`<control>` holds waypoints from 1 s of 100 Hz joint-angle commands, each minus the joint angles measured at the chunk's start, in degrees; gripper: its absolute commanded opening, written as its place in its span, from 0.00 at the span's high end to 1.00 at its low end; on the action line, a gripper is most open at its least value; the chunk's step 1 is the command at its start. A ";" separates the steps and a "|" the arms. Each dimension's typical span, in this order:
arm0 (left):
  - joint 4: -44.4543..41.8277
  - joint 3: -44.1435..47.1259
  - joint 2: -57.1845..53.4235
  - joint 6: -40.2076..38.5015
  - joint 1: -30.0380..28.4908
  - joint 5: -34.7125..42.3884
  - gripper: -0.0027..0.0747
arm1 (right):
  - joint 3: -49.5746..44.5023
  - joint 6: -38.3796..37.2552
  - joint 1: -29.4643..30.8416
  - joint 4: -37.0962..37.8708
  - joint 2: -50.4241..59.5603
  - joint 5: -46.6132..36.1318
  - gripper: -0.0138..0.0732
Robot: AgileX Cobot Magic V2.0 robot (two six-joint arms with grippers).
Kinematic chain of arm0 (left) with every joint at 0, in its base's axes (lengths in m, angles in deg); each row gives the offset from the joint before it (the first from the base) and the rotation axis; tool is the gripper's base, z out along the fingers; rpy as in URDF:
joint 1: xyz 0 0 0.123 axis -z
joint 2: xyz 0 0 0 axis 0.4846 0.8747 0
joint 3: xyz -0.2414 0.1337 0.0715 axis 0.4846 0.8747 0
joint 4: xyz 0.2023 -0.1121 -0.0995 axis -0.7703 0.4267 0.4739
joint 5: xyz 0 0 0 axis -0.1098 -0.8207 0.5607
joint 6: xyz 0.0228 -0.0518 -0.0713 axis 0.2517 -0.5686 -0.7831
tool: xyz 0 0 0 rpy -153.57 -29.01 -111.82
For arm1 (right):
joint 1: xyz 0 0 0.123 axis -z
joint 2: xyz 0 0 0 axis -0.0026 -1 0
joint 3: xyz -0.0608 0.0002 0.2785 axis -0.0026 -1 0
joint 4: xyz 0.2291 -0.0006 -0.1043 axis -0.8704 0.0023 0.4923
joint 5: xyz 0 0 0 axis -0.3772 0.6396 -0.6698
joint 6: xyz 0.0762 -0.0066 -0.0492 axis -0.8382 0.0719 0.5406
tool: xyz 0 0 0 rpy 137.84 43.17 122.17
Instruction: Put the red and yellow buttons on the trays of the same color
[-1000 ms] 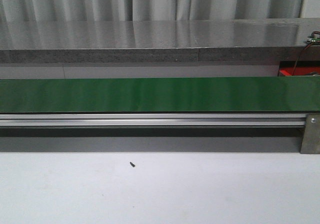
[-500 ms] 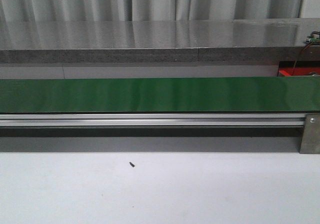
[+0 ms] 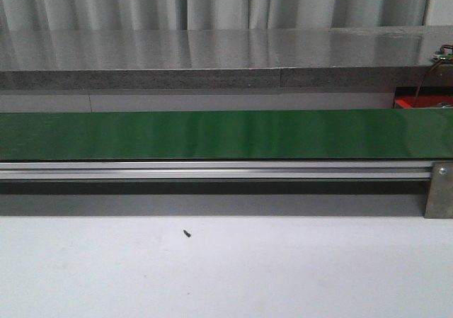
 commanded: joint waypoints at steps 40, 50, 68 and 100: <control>0.69 -1.60 0.22 0.01 0.44 4.35 0.99 | -25.08 0.55 0.03 -1.57 30.05 -12.47 0.43; 0.69 -1.60 0.22 0.01 0.44 4.35 0.99 | -25.82 0.55 0.03 -1.57 32.08 -12.05 0.66; 0.69 -1.60 0.22 0.01 0.44 5.28 0.99 | -25.94 0.55 0.03 -1.57 32.23 -11.56 0.91; 0.69 -1.60 0.22 0.01 0.44 5.50 0.99 | -25.94 0.55 0.03 -1.57 32.23 -11.61 0.92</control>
